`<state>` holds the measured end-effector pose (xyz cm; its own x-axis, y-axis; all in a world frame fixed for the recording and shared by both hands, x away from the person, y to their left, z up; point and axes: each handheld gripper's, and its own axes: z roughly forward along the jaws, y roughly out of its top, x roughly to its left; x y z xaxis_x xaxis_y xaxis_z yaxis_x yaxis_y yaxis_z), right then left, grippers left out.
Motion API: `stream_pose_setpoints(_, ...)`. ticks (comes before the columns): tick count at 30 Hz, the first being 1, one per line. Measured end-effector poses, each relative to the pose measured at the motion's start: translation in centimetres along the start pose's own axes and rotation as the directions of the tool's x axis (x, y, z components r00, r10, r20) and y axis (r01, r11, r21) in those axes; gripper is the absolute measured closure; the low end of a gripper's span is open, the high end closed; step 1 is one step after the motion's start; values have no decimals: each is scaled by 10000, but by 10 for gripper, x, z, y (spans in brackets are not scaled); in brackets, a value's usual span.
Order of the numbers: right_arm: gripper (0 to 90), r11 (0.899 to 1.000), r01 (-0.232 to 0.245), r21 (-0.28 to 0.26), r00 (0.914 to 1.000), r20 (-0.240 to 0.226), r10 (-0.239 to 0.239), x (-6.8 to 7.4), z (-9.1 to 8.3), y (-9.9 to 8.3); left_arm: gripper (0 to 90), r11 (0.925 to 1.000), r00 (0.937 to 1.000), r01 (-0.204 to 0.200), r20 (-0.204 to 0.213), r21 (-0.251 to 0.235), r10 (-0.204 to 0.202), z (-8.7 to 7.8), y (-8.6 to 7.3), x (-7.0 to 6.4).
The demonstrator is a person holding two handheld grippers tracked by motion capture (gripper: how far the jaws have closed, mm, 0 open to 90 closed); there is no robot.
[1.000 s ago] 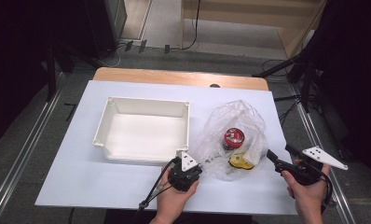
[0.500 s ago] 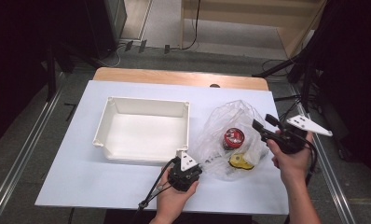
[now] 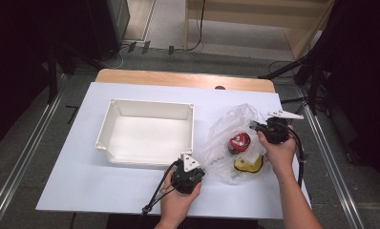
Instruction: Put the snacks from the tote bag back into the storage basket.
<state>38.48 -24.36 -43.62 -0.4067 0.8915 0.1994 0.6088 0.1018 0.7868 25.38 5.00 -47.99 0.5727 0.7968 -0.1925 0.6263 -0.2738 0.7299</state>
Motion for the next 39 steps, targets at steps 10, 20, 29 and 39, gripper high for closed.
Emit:
stream_pose_setpoints(10,900,9904,-1011,946,9916,899,927,-30,21,-35,900,10000,10000,-38,-50,40,38,0,0,-1)
stream_pose_setpoints(20,540,9985,-478,-280,9963,707,497,-29,-10,-46,613,9913,9945,-860,503,-998,914,-13,-6,-9)
stream_pose_setpoints(29,456,9812,145,-1924,9998,163,-116,9,-71,-51,398,9579,9895,-1155,544,-2629,1342,-54,8,-29)
stream_pose_setpoints(39,523,9937,-286,-1085,9995,79,297,20,-67,-78,319,9612,9870,-1602,-503,-2247,1527,-35,44,-31)
